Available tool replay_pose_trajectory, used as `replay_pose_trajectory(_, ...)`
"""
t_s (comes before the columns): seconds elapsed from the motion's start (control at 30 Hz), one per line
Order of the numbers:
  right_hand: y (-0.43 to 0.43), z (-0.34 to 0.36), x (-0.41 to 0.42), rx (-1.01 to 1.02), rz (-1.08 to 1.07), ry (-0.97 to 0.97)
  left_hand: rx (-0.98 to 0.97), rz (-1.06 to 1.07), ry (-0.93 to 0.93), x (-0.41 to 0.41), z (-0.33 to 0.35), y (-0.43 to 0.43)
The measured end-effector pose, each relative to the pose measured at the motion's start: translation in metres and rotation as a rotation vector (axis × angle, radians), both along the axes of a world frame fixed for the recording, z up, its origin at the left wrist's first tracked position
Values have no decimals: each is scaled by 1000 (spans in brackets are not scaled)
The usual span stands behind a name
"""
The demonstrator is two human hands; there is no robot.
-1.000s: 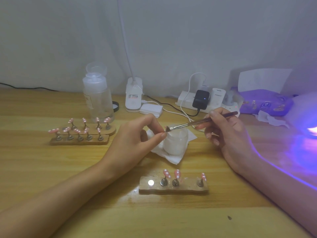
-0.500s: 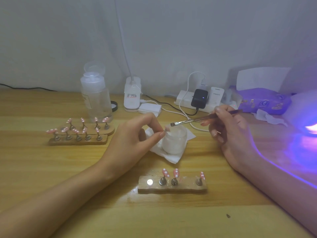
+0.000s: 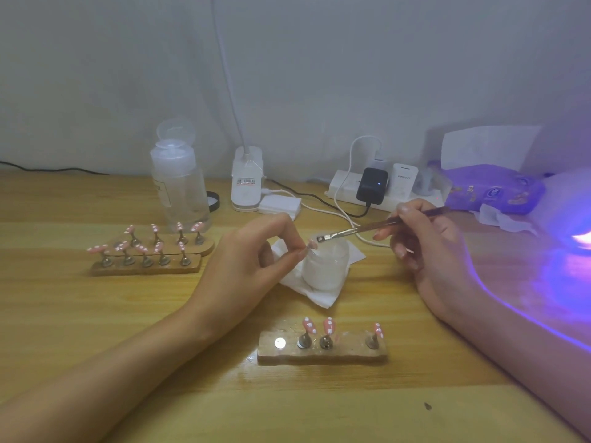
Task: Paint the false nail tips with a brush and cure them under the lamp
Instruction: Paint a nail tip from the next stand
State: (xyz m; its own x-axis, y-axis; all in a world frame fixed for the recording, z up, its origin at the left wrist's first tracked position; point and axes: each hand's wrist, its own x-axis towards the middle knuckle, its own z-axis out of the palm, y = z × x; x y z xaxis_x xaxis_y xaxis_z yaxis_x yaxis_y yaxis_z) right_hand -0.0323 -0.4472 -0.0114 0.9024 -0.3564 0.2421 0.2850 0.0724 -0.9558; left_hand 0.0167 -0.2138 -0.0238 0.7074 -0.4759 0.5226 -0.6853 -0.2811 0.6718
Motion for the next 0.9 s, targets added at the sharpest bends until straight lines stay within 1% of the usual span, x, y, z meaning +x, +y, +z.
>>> replay_pose_trajectory(0.1,3,1,-1,-22,81,-28,-12,3,2,0,-1,0)
replay_pose_trajectory(0.17,4,1,-1,-57,65,-6,-38,-5,28,1,-1,1)
replay_pose_trajectory(0.27,1,0,0,-38,7,17,-39,1,30,1,-1,0)
replay_pose_trajectory(0.37,1,1,-1,-3,57,-32,-21,6,10,0,-1,0)
replay_pose_trajectory(0.43,4,2,-1,-25,95,-25,-32,3,9,0,0,0)
replay_pose_trajectory(0.57,2,0,1,-27,24,30,-46,13,1,-1,1,0)
replay_pose_trajectory(0.67,0,1,0,39,29,-6,-33,19,-16,-1,1,0)
replay_pose_trajectory(0.77,3,1,-1,5,80,-12,-34,21,-22,-1,1,0)
replay_pose_trajectory(0.9,3,0,1,-7,18,31,-41,24,-28,-1,1,0)
